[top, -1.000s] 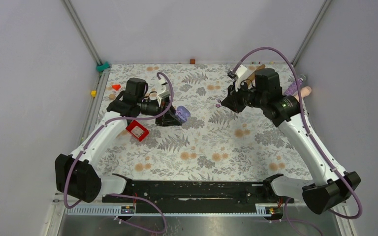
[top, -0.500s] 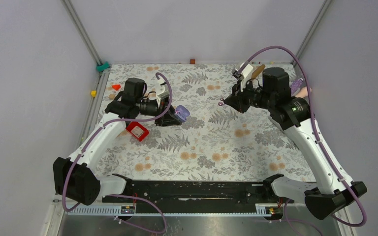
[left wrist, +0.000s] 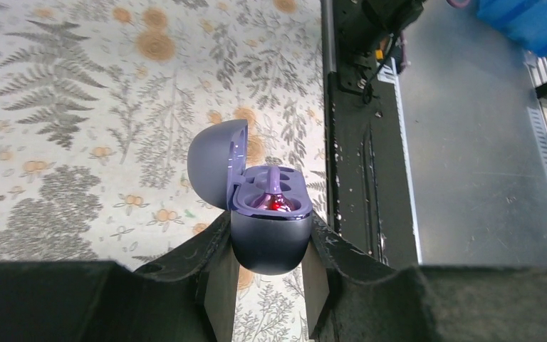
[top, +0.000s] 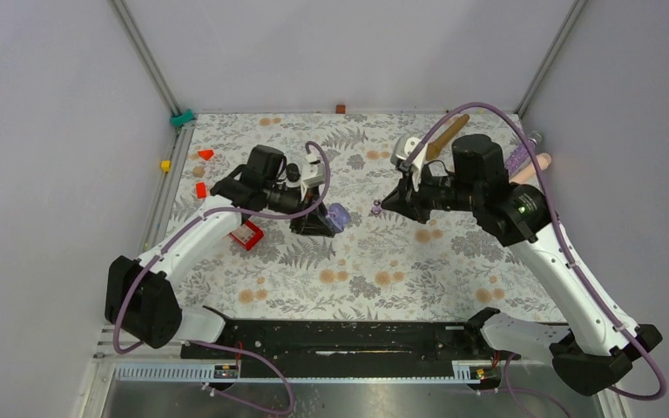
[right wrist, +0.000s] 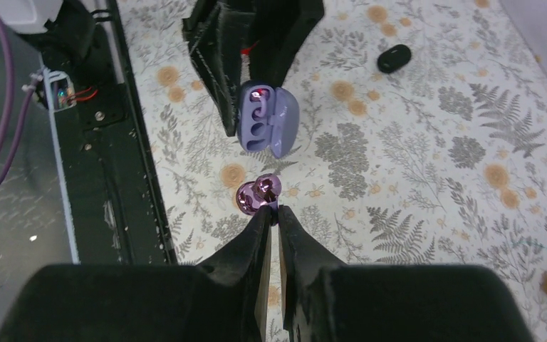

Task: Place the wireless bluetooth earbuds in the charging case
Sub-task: Place the earbud in the charging case.

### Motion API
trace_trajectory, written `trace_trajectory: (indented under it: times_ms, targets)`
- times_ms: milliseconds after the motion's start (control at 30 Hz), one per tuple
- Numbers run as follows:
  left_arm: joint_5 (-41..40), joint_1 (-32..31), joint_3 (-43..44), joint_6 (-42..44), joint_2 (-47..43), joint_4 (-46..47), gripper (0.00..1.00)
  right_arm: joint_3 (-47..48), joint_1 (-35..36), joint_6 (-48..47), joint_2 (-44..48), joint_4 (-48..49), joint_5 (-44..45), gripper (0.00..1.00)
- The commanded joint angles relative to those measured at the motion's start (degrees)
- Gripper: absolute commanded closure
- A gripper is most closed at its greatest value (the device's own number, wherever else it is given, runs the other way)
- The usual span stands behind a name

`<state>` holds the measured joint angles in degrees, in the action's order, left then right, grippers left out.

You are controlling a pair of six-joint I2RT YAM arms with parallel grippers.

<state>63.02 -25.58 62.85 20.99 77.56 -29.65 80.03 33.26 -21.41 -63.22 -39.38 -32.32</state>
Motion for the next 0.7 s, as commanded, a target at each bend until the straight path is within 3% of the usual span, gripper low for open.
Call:
trace_trajectory:
  times_ms: [0, 267, 667]
  targets:
    - [1.04, -2.42, 1.93, 5.11, 0.28, -2.82, 1.0, -1.59, 2.92, -4.94, 0.62, -2.86, -4.78, 0.86]
    - [3.0, -5.23, 4.51, 13.92, 1.51, -12.0, 1.0, -3.56, 10.27, -12.31, -1.91, -6.79, -0.03, 0.86]
    - [4.21, -6.78, 6.27, 17.47, 3.03, -16.24, 1.0, -4.86, 14.55, -11.74, -4.69, -3.42, 5.12, 0.84]
